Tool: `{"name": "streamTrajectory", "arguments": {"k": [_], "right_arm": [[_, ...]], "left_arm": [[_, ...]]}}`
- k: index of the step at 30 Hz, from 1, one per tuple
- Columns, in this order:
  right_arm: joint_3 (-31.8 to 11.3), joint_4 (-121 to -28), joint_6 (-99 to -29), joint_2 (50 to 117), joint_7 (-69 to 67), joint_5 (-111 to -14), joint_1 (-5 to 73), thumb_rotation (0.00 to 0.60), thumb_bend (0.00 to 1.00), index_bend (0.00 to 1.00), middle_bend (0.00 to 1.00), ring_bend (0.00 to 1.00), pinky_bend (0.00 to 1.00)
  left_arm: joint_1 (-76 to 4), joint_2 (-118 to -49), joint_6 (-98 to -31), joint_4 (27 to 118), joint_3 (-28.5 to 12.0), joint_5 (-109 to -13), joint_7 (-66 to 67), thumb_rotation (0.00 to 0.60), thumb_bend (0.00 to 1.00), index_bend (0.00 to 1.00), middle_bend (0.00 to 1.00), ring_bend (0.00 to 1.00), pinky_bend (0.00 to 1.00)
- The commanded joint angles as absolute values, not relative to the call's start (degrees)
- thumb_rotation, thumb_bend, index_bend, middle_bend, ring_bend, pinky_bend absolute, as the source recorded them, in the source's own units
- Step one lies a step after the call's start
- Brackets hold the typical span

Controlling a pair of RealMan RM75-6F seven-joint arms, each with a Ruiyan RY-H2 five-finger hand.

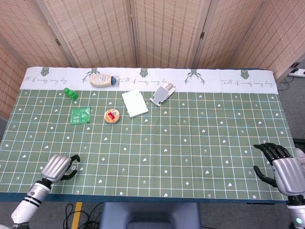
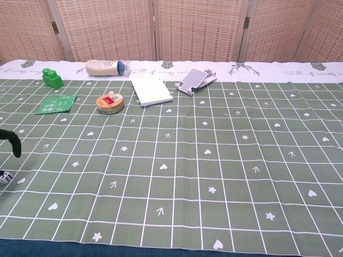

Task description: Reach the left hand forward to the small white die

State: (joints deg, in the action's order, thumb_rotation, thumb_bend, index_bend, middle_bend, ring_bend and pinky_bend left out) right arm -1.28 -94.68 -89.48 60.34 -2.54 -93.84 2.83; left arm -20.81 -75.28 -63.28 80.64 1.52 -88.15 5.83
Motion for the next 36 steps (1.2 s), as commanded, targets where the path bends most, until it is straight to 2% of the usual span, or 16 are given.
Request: {"name": "streamTrajectory", "arguments": {"k": [1,14,36], "right_arm": [[-1.24,-94.74,-89.56,60.28,-2.53,-93.8,2.74,0.6,0.26,0.26,0.29,0.22,0.26],[-1.22,-95.13,-89.45,60.23,-2.11,-93.98,2.8,0.6,0.26,0.26,0.29,0.22,0.26],[-1.29,-95.59,-89.25,60.07,-1.59,-93.66,2.77,0.6,0.26,0.26,0.29,0.22,0.26]], "left_arm": [[-20.9,-75.88,-62.51,80.1,1.83,-87.43,6.2,0.6,0.36,0.44,0.92,0.78,0.88],[-20.89,-77.81,-61.21,77.35,2.11,-84.95,6.06,0.6,0.36,0.45,0.92,0.79,0.88],[-21.1,-80.57,-61.03,72.68,1.62,-83.31,2.96,0.6,0.36,0.56,0.93,0.79,0.88]]}}
